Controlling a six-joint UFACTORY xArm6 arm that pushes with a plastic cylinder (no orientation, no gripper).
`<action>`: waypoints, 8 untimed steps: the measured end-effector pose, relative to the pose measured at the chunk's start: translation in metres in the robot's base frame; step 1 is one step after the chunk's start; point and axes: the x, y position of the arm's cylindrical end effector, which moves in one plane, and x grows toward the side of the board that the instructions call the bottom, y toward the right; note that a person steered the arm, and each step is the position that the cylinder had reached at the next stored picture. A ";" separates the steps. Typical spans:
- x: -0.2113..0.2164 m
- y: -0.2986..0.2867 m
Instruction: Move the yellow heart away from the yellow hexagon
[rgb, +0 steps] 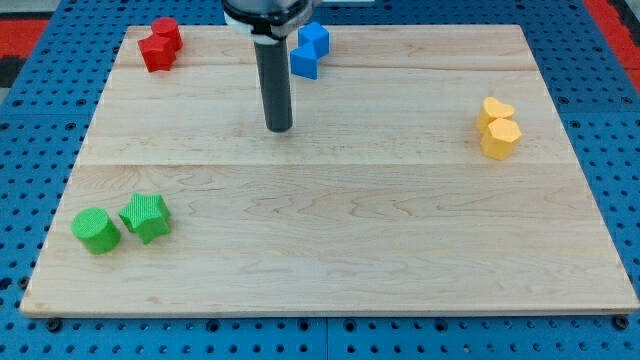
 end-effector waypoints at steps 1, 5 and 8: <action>0.047 0.009; 0.175 -0.097; 0.116 0.137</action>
